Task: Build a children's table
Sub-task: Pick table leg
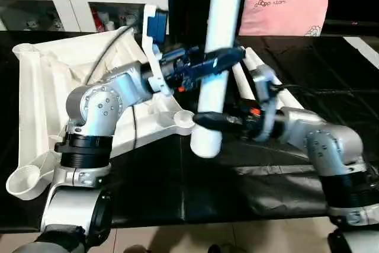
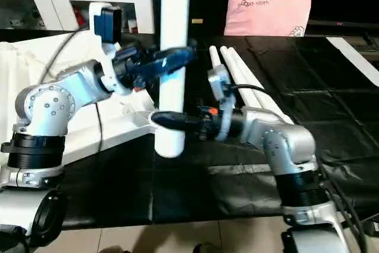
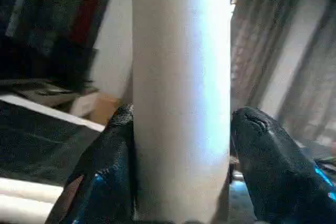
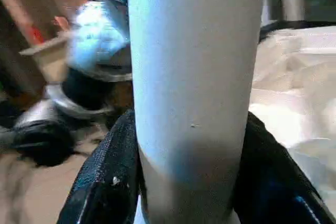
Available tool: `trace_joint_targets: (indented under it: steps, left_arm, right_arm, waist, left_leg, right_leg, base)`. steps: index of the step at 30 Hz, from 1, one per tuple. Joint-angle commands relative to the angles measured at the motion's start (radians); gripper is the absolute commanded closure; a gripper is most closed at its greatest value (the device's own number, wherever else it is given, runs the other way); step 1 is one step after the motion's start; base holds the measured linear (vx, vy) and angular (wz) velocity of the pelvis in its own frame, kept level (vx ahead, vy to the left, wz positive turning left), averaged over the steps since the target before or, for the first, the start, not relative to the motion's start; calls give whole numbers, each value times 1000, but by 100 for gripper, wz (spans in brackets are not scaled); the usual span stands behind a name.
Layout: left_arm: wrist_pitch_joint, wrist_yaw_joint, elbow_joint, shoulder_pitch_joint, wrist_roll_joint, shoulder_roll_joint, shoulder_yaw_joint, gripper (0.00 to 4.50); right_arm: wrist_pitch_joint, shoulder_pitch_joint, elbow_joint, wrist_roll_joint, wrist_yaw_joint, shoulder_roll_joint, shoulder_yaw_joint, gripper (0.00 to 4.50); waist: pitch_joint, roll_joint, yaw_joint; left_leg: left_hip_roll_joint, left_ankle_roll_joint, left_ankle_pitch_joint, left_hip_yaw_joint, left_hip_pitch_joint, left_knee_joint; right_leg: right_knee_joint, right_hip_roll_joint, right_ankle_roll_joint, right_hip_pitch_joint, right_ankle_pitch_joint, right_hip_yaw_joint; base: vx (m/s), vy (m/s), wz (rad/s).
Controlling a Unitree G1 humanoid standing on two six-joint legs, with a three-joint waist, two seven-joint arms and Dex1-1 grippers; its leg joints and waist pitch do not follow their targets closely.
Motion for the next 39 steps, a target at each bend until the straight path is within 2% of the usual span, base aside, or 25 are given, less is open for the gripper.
trace_joint_targets:
  steps: [1, 3, 5, 6, 7, 9, 11, 12, 13, 14, 16, 18, 21, 22, 24, 27, 30, 38, 39]
  left_arm:
    - [-33, 58, -20, 1, 36, -13, -2, 153]
    - [-36, 68, -20, 2, 39, -17, 1, 153]
    - [-83, 142, -16, 0, 106, -27, -7, 153]
    - [-143, 231, -6, -1, 200, -33, -34, 153]
    - [-167, 268, -2, -1, 240, -34, -48, 153]
    - [-191, 313, -1, 4, 267, -47, -51, 153]
    - [-194, 430, -10, 7, 303, -90, -44, 153]
    - [-195, 443, -11, 7, 309, -94, -44, 153]
    - [-206, 506, -7, 5, 355, -104, -59, 153]
    - [-210, 521, -6, 5, 367, -105, -64, 153]
    - [-225, 649, 30, -9, 416, -147, -40, 153]
    - [-237, 700, 48, -16, 434, -168, -27, 153]
    - [-242, 728, 58, -22, 433, -187, -14, 153]
    - [-228, 727, 64, -28, 391, -213, 10, 153]
    - [-220, 736, 62, -28, 368, -232, 27, 189]
    - [-232, 756, 50, -18, 381, -244, 18, 192]
    - [-238, 766, 51, -17, 378, -254, 22, 231]
    - [-234, 751, 48, -19, 362, -259, 29, 256]
    - [-235, 749, 50, -20, 361, -257, 31, 259]
  right_arm:
    - [-30, -14, -17, -38, -59, 6, -3, 256]
    - [-34, -14, -19, -43, -70, 8, -2, 257]
    - [-54, -16, -25, -77, -143, 33, -1, 257]
    - [-83, -20, -25, -125, -226, 63, 5, 257]
    - [-97, -22, -24, -147, -261, 77, 7, 257]
    - [-109, -25, -19, -173, -308, 97, 9, 257]
    - [-130, -40, -3, -212, -404, 144, 3, 257]
    - [-132, -41, -1, -216, -414, 149, 3, 257]
    - [-143, -51, 7, -236, -457, 173, 4, 257]
    - [-146, -53, 9, -240, -467, 178, 4, 257]
    - [-173, -64, 18, -273, -534, 213, 9, 257]
    - [-181, -69, 26, -292, -574, 236, 9, 257]
    - [-200, -71, 31, -317, -609, 251, 12, 258]
    - [-211, -73, 42, -329, -644, 269, 6, 259]
    - [-215, -75, 52, -337, -667, 280, 0, 259]
    - [-218, -76, 67, -347, -694, 294, -8, 259]
    - [-223, -77, 69, -351, -704, 299, -11, 259]
    - [-228, -78, 72, -361, -712, 300, -7, 259]
    - [-224, -78, 73, -353, -702, 300, -8, 203]
  waist:
    - [-83, -14, 0]
    - [-84, -13, 1]
    - [-83, -14, 0]
    - [-82, -4, -3]
    - [-83, -8, -7]
    - [-85, -6, -5]
    - [-84, -4, -8]
    - [-84, -6, -9]
    - [-84, -4, -8]
    - [-84, -4, -10]
    - [-85, -1, -12]
    - [-84, -4, -15]
    - [-85, -4, -17]
    - [-85, -6, -18]
    - [-85, -2, -19]
    - [-83, -5, -21]
    - [-83, -9, -23]
    - [-83, -7, -23]
    - [-83, -7, -23]
  left_leg:
    - [-8, 23, -50, 27, -8, -59]
    - [-10, 28, -49, 27, -7, -59]
    - [-9, 27, -44, 27, -8, -59]
    - [-5, 18, -43, 24, -9, -60]
    - [-8, 15, -46, 25, -9, -60]
    - [-10, 3, -49, 25, -8, -60]
    - [-8, 0, -49, 25, -9, -61]
    - [-10, -1, -54, 24, -9, -61]
    - [-11, -1, -57, 24, -8, -60]
    - [-10, 0, -62, 23, -9, -61]
    - [-11, 0, -68, 23, -9, -60]
    - [-12, 0, -73, 23, -10, -60]
    - [-15, 2, -73, 23, -10, -60]
    - [-15, 5, -71, 23, -10, -60]
    - [-14, 6, -75, 23, -9, -59]
    - [-14, 11, -89, 24, -10, -60]
    - [-15, 16, -99, 24, -10, -60]
    - [-14, 20, -90, 24, -9, -61]
    - [-14, 21, -89, 24, -10, -61]
  right_leg:
    - [-64, -37, -176, 82, -223, 17]
    - [-63, -36, -172, 83, -220, 18]
    - [-64, -36, -170, 82, -212, 17]
    - [-66, -36, -160, 78, -211, 17]
    - [-66, -34, -154, 81, -215, 16]
    - [-65, -36, -148, 82, -219, 18]
    - [-62, -36, -157, 79, -199, 19]
    - [-62, -34, -158, 82, -197, 18]
    - [-62, -34, -159, 82, -197, 18]
    - [-63, -34, -157, 80, -199, 18]
    - [-64, -34, -154, 82, -195, 18]
    - [-65, -33, -155, 81, -194, 18]
    - [-66, -32, -148, 81, -197, 18]
    - [-65, -32, -151, 81, -190, 19]
    - [-64, -33, -157, 79, -182, 19]
    - [-66, -32, -157, 79, -188, 18]
    - [-69, -32, -144, 79, -210, 18]
    - [-67, -32, -145, 78, -193, 18]
    - [-66, -32, -147, 78, -190, 18]
  base:
    - [0, 0, 0]
    - [0, 0, 0]
    - [0, 0, 0]
    - [0, 0, 0]
    - [0, 0, 0]
    - [0, 0, 0]
    - [0, 0, 0]
    - [0, 0, 0]
    - [0, 0, 0]
    - [0, 0, 0]
    - [0, 0, 0]
    - [0, 0, 0]
    - [0, 0, 0]
    - [0, 0, 0]
    - [0, 0, 0]
    - [0, 0, 0]
    - [0, 0, 0]
    - [0, 0, 0]
    - [0, 0, 0]
